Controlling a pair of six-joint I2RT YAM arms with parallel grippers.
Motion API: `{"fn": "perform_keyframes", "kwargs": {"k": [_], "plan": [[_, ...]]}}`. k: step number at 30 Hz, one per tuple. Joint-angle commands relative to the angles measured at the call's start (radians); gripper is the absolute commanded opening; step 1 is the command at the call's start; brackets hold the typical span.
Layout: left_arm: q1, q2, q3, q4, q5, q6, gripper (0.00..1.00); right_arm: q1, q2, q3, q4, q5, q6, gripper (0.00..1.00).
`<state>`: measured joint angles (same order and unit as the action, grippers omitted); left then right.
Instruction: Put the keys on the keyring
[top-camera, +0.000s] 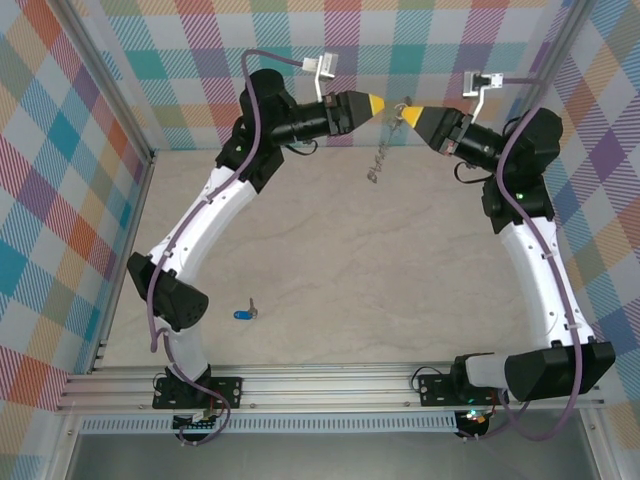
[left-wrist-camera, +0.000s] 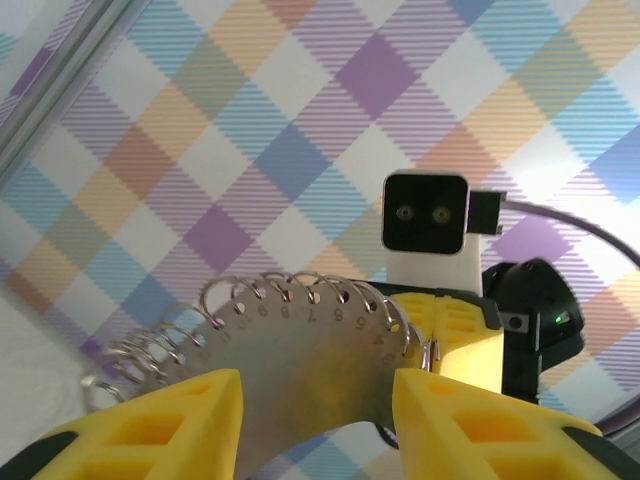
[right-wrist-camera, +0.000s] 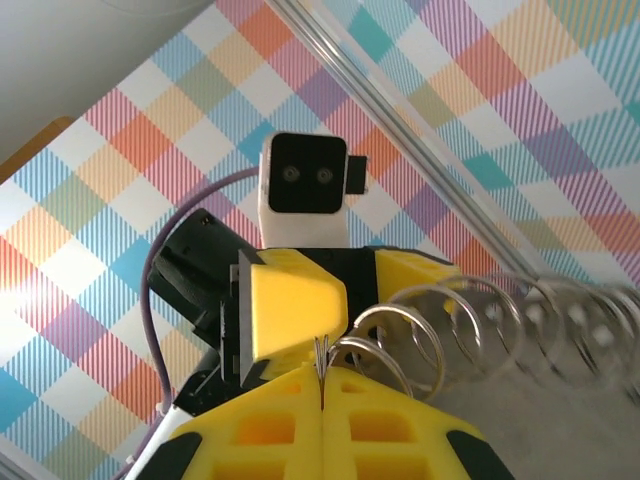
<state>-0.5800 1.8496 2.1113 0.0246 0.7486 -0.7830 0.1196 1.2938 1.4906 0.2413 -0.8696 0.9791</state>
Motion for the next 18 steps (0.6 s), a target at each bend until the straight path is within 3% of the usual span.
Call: {"fn": "perform_keyframes", "kwargs": {"k": [1,9,18], "plan": [[-0.006,-0.033,-0.019,0.189,-0.026,-0.121,0.38,0.006,-0.021,0.039,0.116,0.038,0.014,0.0],[-0.062,-0.003,0.008,0.257,-0.043,-0.182,0.29,0.013,-0.004,0.035,0.195,0.095,0.068,0.0],[-0.083,0.025,0.032,0.287,-0.056,-0.212,0.27,0.027,0.003,0.03,0.213,0.118,0.087,0.0]]}}
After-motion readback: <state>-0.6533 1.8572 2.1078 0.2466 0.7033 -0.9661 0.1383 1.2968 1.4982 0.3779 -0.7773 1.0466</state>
